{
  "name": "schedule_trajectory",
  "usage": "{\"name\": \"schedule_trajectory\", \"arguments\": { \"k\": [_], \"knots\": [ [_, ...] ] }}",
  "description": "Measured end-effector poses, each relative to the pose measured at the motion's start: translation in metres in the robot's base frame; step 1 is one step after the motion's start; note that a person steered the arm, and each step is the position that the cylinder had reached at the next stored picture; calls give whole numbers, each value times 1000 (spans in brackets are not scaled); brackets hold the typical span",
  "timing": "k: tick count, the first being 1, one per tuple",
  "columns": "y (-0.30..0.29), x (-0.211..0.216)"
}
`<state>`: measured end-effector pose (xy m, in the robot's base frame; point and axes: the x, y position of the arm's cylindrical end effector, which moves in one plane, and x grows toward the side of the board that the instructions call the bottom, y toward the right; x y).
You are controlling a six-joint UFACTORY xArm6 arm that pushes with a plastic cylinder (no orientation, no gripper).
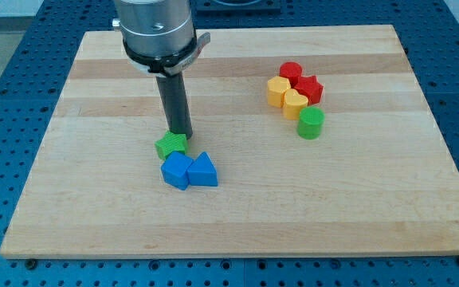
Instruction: Move your arm closer to the green circle
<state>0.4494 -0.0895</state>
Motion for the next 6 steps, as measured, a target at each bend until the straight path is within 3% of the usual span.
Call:
{"name": "schedule_trajectory", "arguments": {
  "k": [2,6],
  "knots": [
    [9,1],
    [164,43]
  ]
}}
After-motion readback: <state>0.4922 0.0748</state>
